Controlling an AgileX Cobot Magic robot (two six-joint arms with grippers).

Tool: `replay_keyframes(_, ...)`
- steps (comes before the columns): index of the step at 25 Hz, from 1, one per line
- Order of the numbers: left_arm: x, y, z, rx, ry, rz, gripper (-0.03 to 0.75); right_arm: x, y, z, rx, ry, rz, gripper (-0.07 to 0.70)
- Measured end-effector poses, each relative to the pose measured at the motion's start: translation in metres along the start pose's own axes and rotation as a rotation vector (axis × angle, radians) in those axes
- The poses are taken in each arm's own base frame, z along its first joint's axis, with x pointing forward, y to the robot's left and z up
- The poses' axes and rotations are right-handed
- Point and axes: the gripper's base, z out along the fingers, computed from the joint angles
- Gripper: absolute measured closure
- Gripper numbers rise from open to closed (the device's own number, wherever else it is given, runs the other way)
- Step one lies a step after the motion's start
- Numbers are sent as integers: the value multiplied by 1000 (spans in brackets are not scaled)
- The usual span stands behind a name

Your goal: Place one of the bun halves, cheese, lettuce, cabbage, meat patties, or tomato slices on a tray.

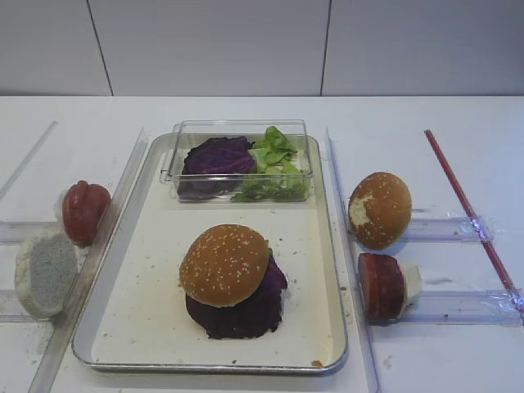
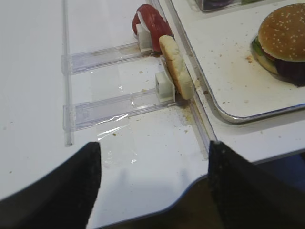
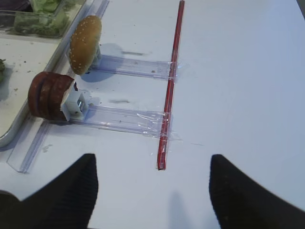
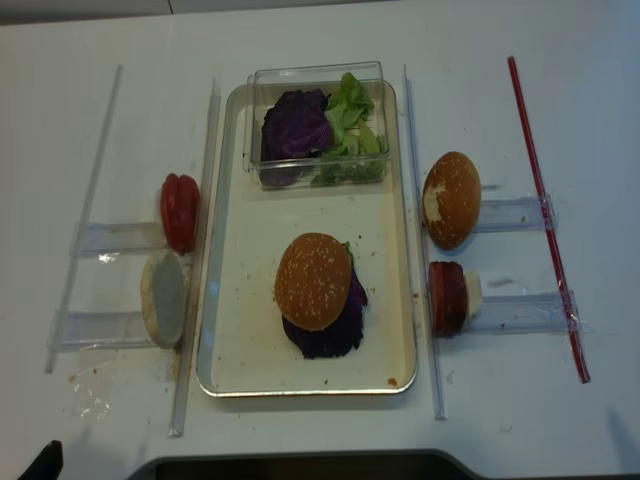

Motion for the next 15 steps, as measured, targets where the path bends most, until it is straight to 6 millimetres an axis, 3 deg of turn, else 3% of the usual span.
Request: replay_keyframes(15, 0, 0, 0, -5, 0, 2, 276, 0, 0, 0, 0, 0, 0, 120)
